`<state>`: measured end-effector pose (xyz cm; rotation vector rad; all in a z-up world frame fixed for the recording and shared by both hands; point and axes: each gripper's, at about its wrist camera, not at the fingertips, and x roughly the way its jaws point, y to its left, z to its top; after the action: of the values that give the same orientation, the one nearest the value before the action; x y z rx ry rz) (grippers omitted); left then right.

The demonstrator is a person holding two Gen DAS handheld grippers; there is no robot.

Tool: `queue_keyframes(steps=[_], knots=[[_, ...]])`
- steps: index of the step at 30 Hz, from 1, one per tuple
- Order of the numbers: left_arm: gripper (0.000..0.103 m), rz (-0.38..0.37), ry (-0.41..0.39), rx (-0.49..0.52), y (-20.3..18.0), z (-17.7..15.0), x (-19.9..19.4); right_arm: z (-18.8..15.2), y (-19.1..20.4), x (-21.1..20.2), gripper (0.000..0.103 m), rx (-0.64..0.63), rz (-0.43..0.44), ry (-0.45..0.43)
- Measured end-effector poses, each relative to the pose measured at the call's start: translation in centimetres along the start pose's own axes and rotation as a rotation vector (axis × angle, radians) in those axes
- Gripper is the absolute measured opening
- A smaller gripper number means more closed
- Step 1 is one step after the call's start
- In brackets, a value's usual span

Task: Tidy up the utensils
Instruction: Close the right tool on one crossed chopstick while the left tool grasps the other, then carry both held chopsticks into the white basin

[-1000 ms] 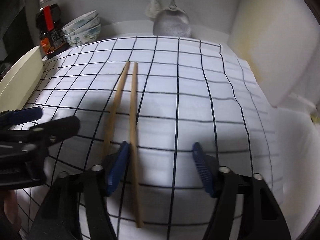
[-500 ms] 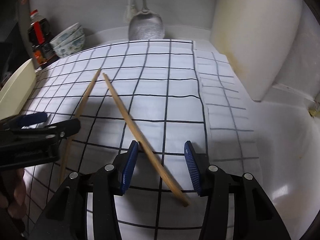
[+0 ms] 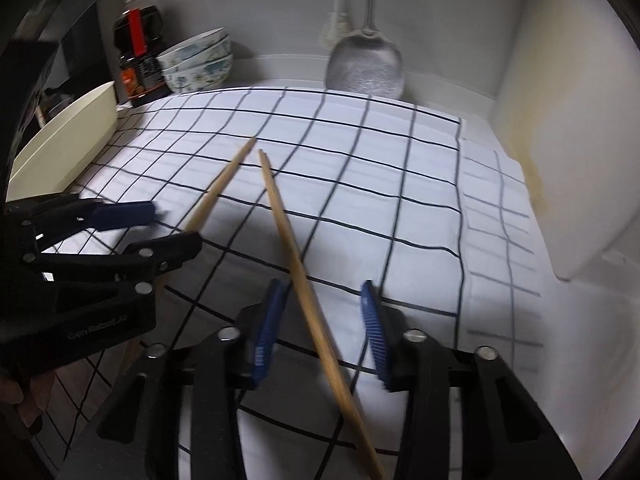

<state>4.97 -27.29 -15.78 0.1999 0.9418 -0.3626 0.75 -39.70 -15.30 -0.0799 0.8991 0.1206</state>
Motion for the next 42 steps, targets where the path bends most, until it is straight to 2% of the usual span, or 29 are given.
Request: queue_keyframes(steps=[2,3,4,6,15,23,29,33,37,42], knots=[[0.012,-0.01,-0.004,0.019,-0.6,0.0,-0.1,0.1,0.8,0.0,0.016,-0.039,0.004,0.005],[0.011,-0.015,-0.005,0.024,-0.8,0.0,-0.1,0.0,1.0,-0.1,0.011,-0.046,0.005,0.006],[0.009,-0.015,-0.005,0.028,-0.9,-0.1,-0.1,0.0,1.2,-0.1,0.01,-0.05,0.006,0.008],[0.009,-0.03,0.004,0.033,-0.9,0.0,-0.1,-0.1,1.2,-0.1,0.006,-0.042,-0.001,0.009],[0.007,-0.085,0.026,0.024,0.5,-0.5,-2.3,-0.5,0.8,-1.1,0.006,0.121,0.019,0.038],[0.007,-0.134,0.007,0.0,4.0,-0.2,-6.3,0.3,3.5,-4.6,0.006,0.235,0.022,0.004],[0.007,-0.14,-0.032,-0.03,8.8,0.5,-10.3,3.0,6.8,-7.9,0.006,0.271,0.044,-0.058],[0.007,-0.12,-0.073,-0.067,13.3,0.9,-13.1,5.2,9.9,-9.2,0.006,0.274,0.085,-0.097],[0.007,-0.06,-0.092,-0.112,18.1,0.9,-15.1,8.0,14.2,-9.3,0.006,0.232,0.128,-0.133],[0.007,0.022,-0.105,-0.205,25.3,0.0,-16.5,12.1,20.2,-7.8,0.006,0.166,0.212,-0.136]])
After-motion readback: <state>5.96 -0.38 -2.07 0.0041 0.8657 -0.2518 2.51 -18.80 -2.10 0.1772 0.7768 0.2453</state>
